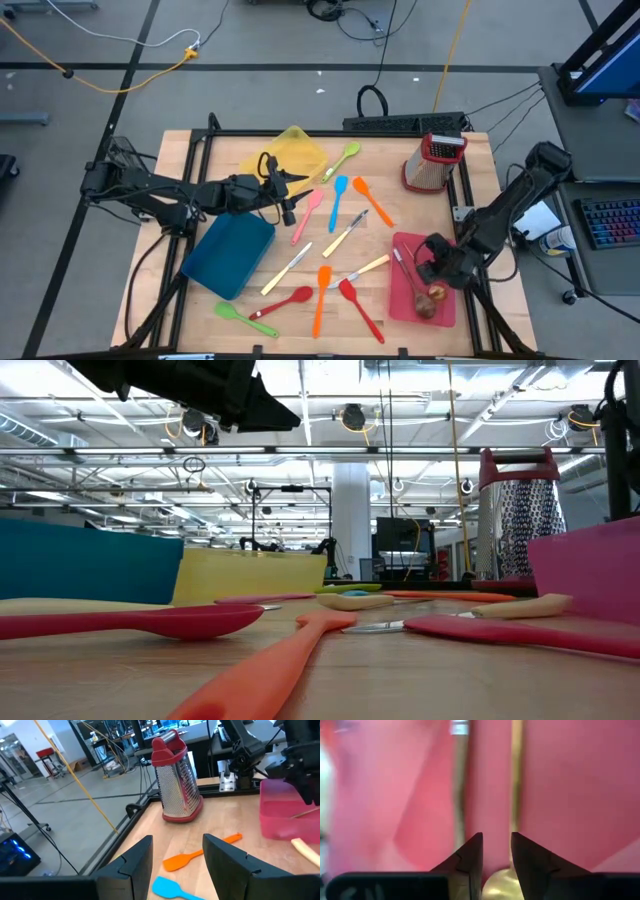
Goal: Pick & Place Kitchen Items
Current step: Put the red serving spoon into the pink bin
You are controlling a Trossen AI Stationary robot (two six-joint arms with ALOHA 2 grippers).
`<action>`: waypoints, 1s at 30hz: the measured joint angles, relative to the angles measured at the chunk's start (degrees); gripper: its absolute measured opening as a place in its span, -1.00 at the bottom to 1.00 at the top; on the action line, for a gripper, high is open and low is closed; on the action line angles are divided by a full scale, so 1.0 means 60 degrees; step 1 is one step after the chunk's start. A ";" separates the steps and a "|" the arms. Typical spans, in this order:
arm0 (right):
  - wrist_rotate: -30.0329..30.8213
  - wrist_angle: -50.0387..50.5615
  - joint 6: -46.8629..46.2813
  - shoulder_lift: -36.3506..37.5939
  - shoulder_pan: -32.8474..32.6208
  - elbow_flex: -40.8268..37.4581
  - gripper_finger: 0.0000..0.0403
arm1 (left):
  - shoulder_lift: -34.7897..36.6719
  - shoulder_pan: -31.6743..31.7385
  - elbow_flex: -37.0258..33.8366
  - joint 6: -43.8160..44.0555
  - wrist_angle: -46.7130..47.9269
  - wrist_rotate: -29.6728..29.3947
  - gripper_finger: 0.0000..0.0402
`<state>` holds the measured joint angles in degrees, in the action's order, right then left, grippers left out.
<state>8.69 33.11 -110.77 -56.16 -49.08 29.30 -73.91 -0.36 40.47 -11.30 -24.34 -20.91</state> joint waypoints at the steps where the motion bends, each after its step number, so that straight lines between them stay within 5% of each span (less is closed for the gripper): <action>1: 0.0270 -0.0055 0.0322 0.0223 0.0000 0.0000 -0.54 | 0.0000 0.0000 0.0000 0.0083 0.0000 -0.0001 -0.12; 7: 0.3525 -0.1092 0.3995 0.1704 0.0000 0.0004 -0.55 | 0.0000 -0.0048 -0.0004 0.0615 0.0033 0.0332 -0.12; 12: 0.5608 -0.2719 0.9358 0.2347 0.0161 0.0015 -0.55 | 0.0000 -0.0392 -0.0004 0.1697 -0.0083 0.1999 -0.12; 17: 0.6689 -0.4257 1.4408 0.2382 0.0655 0.0018 -0.55 | 0.0000 -0.1111 -0.0004 0.3326 -0.0313 0.2235 -0.12; 25: 0.6727 -0.5522 1.8155 0.2306 0.1965 0.0029 -0.54 | -0.1136 -0.2709 0.0330 0.3890 -0.1016 0.1022 -0.12; 30: 0.4965 -0.5896 1.9582 0.2157 0.3228 0.0025 -0.42 | -0.2309 -0.3424 0.1811 0.3868 0.0631 0.0430 -0.12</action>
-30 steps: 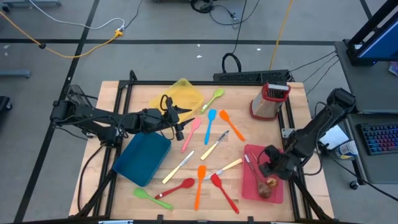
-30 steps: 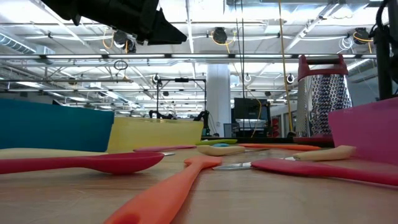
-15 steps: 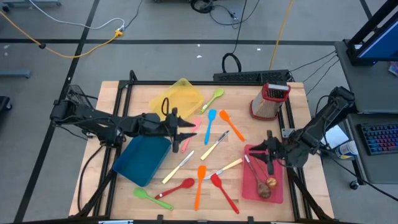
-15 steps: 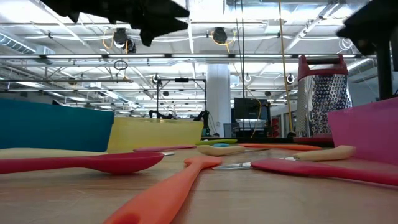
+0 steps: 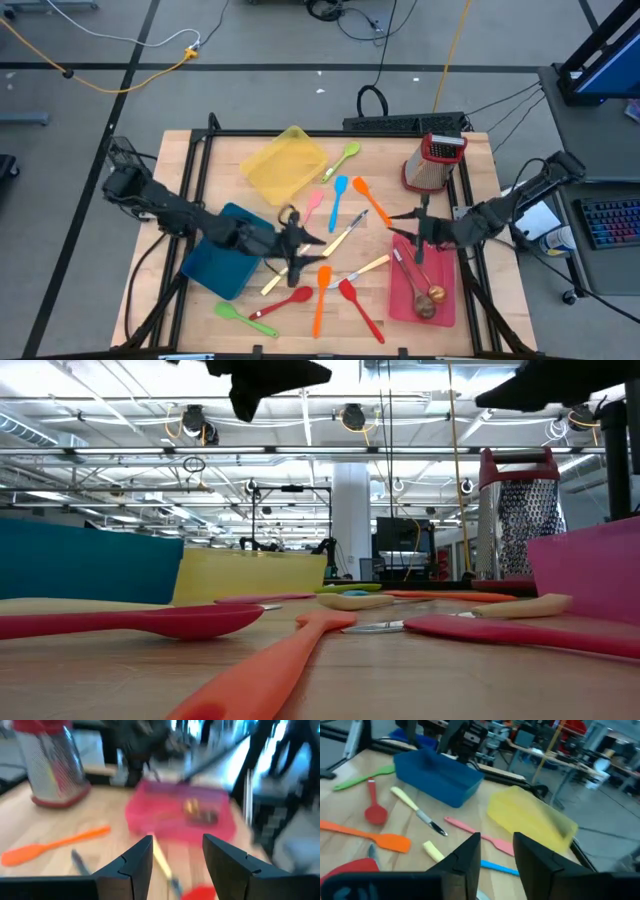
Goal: Pick & Place Kitchen Items
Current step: Put the red serving spoon into the pink bin
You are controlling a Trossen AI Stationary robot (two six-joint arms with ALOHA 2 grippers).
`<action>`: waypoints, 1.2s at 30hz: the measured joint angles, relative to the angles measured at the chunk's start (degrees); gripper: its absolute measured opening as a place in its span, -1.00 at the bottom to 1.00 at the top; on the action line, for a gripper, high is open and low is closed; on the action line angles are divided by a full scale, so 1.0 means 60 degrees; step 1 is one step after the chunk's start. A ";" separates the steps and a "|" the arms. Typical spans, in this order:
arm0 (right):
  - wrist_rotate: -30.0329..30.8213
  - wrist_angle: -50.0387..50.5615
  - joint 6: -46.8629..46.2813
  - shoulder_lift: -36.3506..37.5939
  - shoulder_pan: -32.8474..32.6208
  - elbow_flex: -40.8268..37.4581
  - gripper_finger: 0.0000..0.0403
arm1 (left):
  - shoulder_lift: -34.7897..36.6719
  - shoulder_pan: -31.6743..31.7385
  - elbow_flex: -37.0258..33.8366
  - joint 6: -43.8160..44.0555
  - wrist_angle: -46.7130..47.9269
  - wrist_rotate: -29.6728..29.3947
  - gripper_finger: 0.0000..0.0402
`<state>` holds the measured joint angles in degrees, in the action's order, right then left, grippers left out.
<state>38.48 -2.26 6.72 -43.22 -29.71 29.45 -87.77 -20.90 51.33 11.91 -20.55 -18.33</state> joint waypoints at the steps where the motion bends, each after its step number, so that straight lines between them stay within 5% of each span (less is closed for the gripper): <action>1: -0.0546 -0.0219 0.0249 -0.0066 0.0299 0.0000 -0.37 | -0.0158 -0.0128 0.0366 -0.0118 0.0718 0.0000 -0.12; 9: -0.3419 -0.1870 0.1104 -0.1169 0.2440 0.0004 0.00 | -0.1209 -0.0883 0.2708 0.1450 0.5281 -0.0040 -0.12; 22: -0.5496 -0.3969 0.1827 -0.3119 0.4249 0.0004 0.06 | -0.2411 -0.1841 0.2768 0.5528 0.7353 0.0599 -0.12; 30: -0.6530 -0.4817 0.2076 -0.3450 0.4945 0.0007 0.06 | -0.3406 -0.2378 0.2773 0.7271 0.7444 0.1949 -0.12; 36: -0.7112 -0.5308 0.2036 -0.3458 0.5231 0.0000 0.06 | -0.3852 -0.2521 0.2804 0.8013 0.7699 0.1829 -0.12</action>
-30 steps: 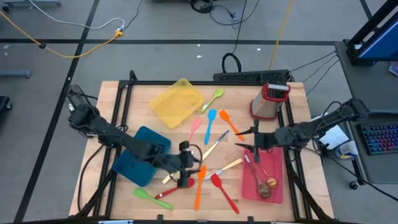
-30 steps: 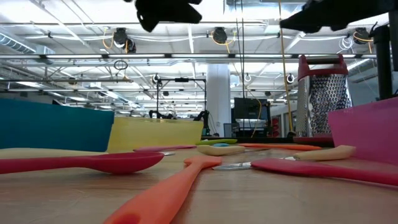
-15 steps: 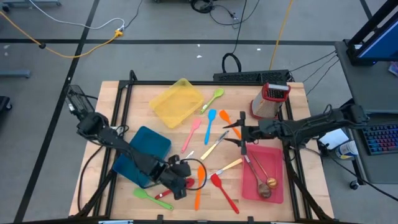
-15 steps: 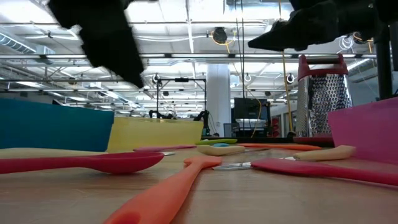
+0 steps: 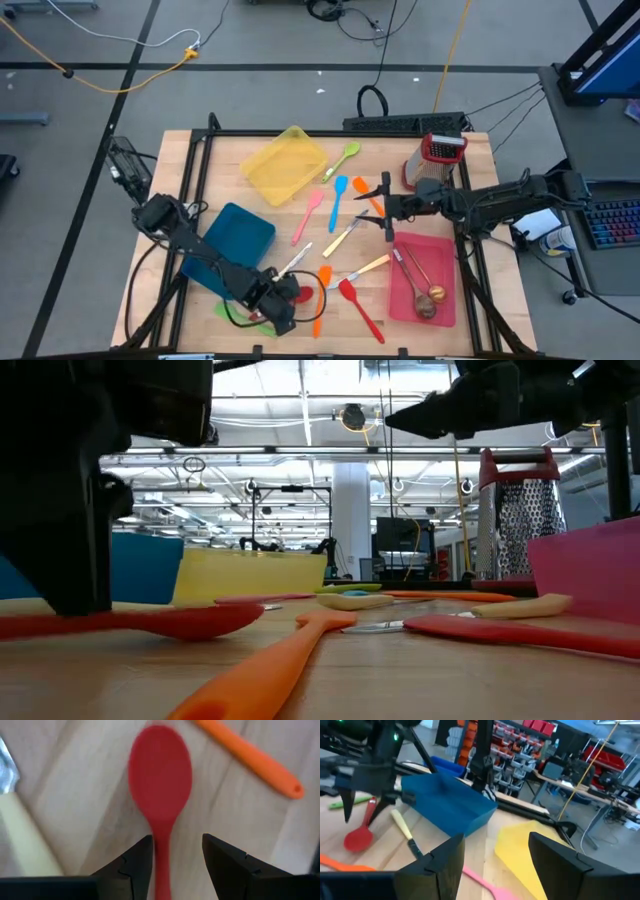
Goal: Pick & Place Kitchen Items
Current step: Put the red serving spoon into the pink bin
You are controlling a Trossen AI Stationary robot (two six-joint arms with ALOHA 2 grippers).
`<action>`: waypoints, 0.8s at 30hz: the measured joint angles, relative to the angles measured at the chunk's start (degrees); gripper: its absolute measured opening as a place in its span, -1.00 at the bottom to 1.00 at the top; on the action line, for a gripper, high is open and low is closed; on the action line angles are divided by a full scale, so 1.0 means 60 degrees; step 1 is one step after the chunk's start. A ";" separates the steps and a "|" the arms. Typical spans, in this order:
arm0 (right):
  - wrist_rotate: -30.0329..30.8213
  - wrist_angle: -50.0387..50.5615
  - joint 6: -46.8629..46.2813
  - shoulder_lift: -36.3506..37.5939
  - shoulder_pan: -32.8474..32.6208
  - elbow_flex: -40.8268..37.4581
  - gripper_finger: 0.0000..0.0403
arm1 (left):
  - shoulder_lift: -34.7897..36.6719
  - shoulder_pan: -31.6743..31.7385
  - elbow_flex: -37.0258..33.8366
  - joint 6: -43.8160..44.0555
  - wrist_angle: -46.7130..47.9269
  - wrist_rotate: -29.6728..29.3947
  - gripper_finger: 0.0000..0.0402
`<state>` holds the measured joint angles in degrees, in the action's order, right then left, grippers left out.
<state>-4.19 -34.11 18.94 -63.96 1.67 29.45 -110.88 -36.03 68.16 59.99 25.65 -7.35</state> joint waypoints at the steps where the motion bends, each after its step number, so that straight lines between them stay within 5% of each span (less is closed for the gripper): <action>1: -0.0099 -0.0062 0.0000 -0.0004 0.0036 0.0000 0.06 | -0.0045 -0.0006 0.0003 0.0048 0.0043 -0.0167 -0.12; 12: -0.0109 -0.0327 0.0046 -0.0004 0.0066 0.0004 0.05 | -0.0045 0.0000 -0.0032 -0.0681 0.0284 -0.0888 -0.17; 21: -0.0105 -0.0317 -0.0037 -0.0004 0.0069 0.0004 0.05 | -0.0064 0.0229 -0.0029 -0.0844 0.0418 -0.1161 -0.86; 24: -0.0105 -0.0317 -0.0065 -0.0004 0.0065 0.0004 0.05 | -0.0076 0.0423 -0.0032 -0.0831 0.0124 -0.1332 -0.86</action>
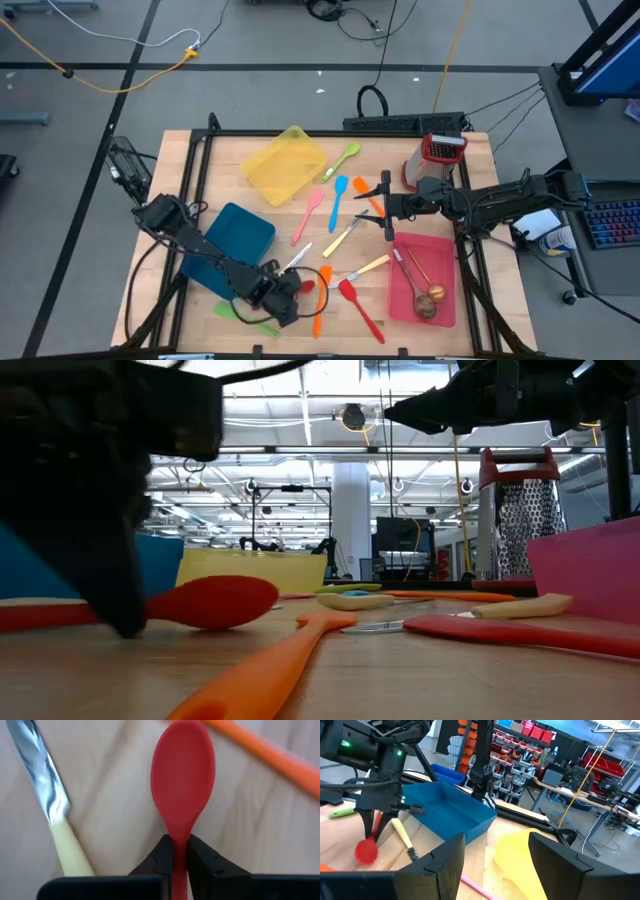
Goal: Pick & Place Kitchen Items
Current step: Put the red serving spoon into the pink bin
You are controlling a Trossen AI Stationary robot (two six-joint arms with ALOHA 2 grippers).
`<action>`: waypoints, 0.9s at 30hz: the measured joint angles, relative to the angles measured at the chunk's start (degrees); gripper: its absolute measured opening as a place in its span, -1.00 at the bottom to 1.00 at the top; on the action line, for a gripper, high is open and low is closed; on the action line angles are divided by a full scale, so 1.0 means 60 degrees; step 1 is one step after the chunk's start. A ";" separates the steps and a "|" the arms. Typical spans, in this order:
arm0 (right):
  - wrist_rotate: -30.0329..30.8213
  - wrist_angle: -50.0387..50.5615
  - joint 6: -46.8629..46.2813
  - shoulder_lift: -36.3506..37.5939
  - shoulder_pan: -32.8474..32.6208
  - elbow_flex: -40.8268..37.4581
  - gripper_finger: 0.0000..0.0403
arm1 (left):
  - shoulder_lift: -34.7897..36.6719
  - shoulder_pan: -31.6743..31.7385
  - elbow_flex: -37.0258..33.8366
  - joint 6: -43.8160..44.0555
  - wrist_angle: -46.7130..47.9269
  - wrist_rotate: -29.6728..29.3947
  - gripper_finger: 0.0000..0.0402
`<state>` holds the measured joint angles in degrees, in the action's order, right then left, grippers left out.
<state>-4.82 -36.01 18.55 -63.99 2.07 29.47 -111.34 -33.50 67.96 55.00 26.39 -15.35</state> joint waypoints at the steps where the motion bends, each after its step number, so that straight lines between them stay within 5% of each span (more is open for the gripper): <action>1: 0.0000 0.0004 -0.0008 0.0000 0.0000 0.0000 0.05 | -0.0023 0.0078 0.0032 -0.0094 -0.0074 -0.0083 -0.85; 11: -0.0328 0.1253 -0.1013 0.0000 -0.0047 0.0000 0.05 | -0.0024 0.0865 0.1552 -0.3613 0.0426 -0.1110 -0.84; 19: -0.3373 0.2357 -0.0048 0.0000 -0.0936 -0.0004 0.05 | -0.0006 0.1827 0.2550 -0.6674 0.1320 -0.1226 -0.76; 27: 0.0470 0.3052 0.2048 -0.0059 -0.3065 -0.0004 0.05 | -0.0006 0.2678 0.2550 -0.9372 0.0444 -0.1202 -0.84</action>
<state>-2.00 -17.70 30.84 -64.34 -16.33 29.45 -111.37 -17.43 83.26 -1.23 29.05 -22.56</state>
